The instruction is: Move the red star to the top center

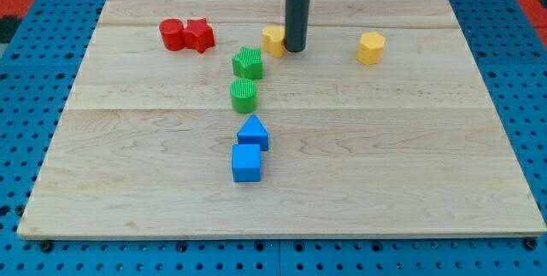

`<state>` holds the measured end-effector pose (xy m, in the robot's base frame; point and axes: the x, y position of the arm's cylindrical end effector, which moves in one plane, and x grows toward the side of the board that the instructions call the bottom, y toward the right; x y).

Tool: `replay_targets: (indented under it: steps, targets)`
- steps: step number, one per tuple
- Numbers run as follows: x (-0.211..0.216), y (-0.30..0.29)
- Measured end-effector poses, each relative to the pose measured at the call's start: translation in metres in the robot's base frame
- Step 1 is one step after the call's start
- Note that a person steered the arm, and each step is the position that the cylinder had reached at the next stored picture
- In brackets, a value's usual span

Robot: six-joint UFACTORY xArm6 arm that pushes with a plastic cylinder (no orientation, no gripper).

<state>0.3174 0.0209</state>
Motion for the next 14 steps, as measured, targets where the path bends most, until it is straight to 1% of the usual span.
replay_targets:
  steps: [2, 3, 4, 5, 6, 7, 8, 9, 10, 11, 12, 13, 14]
  targets:
    - [-0.026, -0.009]
    - [-0.071, -0.011]
    - [-0.077, -0.115]
    - [-0.069, -0.207]
    - [-0.017, -0.235]
    - [0.011, -0.197]
    - [0.007, -0.136]
    - [-0.006, -0.108]
    - [-0.019, -0.133]
    - [-0.018, -0.186]
    - [-0.034, -0.176]
    - [-0.046, -0.106]
    - [-0.072, -0.082]
